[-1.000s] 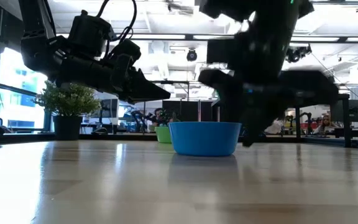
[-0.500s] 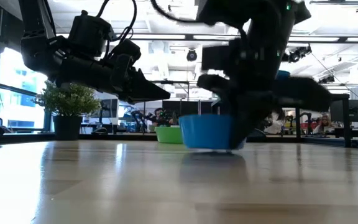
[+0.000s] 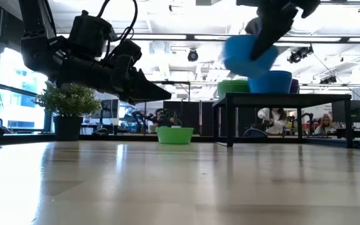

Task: Pick & Place Mini bowls
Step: Stack the blue bowl on the other blue bowls on the shelf

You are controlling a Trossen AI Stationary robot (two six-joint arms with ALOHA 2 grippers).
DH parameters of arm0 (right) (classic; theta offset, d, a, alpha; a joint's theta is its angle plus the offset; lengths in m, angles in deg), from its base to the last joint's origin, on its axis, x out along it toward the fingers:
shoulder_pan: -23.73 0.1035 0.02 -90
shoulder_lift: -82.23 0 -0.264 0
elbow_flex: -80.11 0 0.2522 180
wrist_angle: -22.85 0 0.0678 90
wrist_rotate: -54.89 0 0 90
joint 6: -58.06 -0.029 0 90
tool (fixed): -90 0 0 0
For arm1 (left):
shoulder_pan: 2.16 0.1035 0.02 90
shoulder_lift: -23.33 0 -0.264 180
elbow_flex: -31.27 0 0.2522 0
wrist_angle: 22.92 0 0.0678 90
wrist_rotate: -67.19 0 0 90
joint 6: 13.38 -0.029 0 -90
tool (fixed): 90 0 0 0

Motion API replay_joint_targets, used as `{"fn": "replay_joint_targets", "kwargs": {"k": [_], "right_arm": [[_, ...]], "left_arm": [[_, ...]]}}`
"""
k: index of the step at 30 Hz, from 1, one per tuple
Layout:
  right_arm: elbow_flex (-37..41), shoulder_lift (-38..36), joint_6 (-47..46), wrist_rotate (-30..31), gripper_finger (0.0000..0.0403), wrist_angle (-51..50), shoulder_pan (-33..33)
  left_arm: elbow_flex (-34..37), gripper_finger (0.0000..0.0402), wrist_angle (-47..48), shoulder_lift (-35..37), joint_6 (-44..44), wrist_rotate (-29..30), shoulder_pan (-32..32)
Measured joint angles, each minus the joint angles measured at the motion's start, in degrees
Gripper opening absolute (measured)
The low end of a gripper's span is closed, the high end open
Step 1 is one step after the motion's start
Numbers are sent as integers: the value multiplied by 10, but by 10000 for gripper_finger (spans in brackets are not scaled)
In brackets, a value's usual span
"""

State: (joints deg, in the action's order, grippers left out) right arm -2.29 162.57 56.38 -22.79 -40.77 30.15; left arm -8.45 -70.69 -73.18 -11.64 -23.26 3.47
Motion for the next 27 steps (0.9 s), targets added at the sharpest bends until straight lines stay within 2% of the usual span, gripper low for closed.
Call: {"fn": "replay_joint_targets", "kwargs": {"k": [6, 10, 16, 21, 27], "right_arm": [[-30, -98, -23, 22, 2, -118, -121], [-61, -98, 20, 25, 2, -175, -205], [-56, -70, 104, -17, 1, -193, -307], [-54, -47, 140, -29, 6, -188, -350], [-54, -33, 153, -52, 10, -188, -362]], "left_arm": [[0, 1, 0, 0, 0, 0, 0], [0, 1, 0, 0, 0, 0, 0], [0, 1, 0, 0, 0, 0, 0], [0, 1, 0, 0, 0, 0, 0], [0, 1, 1, 0, 0, 0, 0]]}}
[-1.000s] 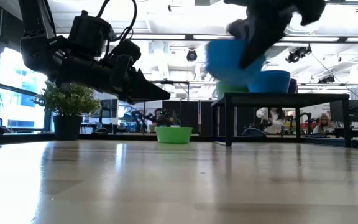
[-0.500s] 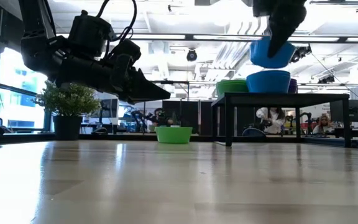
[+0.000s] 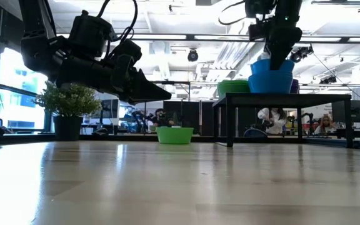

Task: Pick & Place Mini bowls
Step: Stack the blue bowl on the other blue bowls on the shelf

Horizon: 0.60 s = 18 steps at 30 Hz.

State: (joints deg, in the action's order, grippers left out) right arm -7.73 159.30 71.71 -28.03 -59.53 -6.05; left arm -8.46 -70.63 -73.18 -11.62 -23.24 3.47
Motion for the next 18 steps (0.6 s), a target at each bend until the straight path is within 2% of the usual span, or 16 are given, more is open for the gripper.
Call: {"fn": "replay_joint_targets", "kwargs": {"k": [4, 12, 18], "right_arm": [[0, 1, 8, -7, 28, 4, 0], [-4, 1, 7, -1, 99, 7, 0], [-23, -2, 4, -17, 113, 3, 0]], "left_arm": [[0, 1, 0, 0, 0, 0, 0], [0, 1, 0, 0, 0, 0, 0], [0, 1, 0, 0, 0, 0, 0]]}}
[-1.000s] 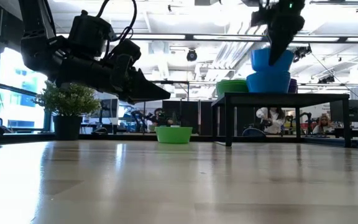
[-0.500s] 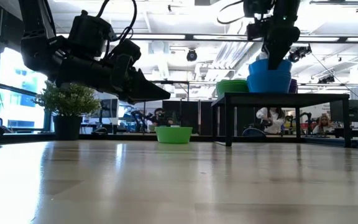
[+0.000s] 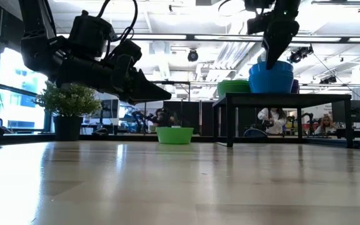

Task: Pick & Place Mini bowls
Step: Stack the blue bowl on the other blue bowls on the shelf, then stack the green bowl on the other green bowls on the shelf

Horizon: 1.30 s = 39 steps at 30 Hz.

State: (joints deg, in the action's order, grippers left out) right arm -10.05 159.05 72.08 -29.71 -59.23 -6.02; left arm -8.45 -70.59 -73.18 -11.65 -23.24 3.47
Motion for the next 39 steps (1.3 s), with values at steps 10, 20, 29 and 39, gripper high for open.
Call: {"fn": "replay_joint_targets", "kwargs": {"k": [10, 20, 29, 39], "right_arm": [[-5, -32, -7, -14, 69, -4, 1], [24, -36, -20, -41, 14, 9, 1], [29, -49, -12, -24, 89, 39, 1], [41, -120, -21, -66, 114, 50, 2]], "left_arm": [[0, 1, 1, 0, 0, 0, 0], [0, 1, 2, 0, 0, 0, 0], [0, 1, 2, 0, 0, 0, 0], [0, 1, 2, 0, 0, 0, 0]]}}
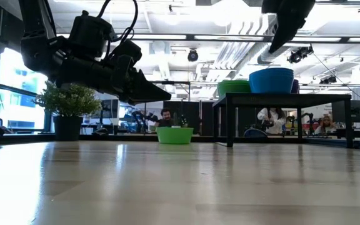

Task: Pick & Place Mini bowls
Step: Stack the green bowl on the other green bowls on the shelf

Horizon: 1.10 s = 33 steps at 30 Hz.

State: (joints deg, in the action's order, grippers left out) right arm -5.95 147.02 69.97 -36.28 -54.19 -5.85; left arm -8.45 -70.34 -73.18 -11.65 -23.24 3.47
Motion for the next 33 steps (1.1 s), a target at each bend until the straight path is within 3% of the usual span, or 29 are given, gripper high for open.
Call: {"fn": "replay_joint_targets", "kwargs": {"k": [10, 20, 29, 33], "right_arm": [[190, -160, -15, -72, 6, 244, 41], [416, -275, -32, -91, 2, 574, 143], [541, -289, -59, -70, 2, 763, 253], [591, -289, -48, -30, 1, 839, 300]], "left_arm": [[0, 1, 0, 0, 0, 0, 0], [0, 1, -23, 0, 18, -2, 0], [0, 1, -19, 50, 33, -8, 11], [-1, 1, -15, 55, 78, -57, 48]]}}
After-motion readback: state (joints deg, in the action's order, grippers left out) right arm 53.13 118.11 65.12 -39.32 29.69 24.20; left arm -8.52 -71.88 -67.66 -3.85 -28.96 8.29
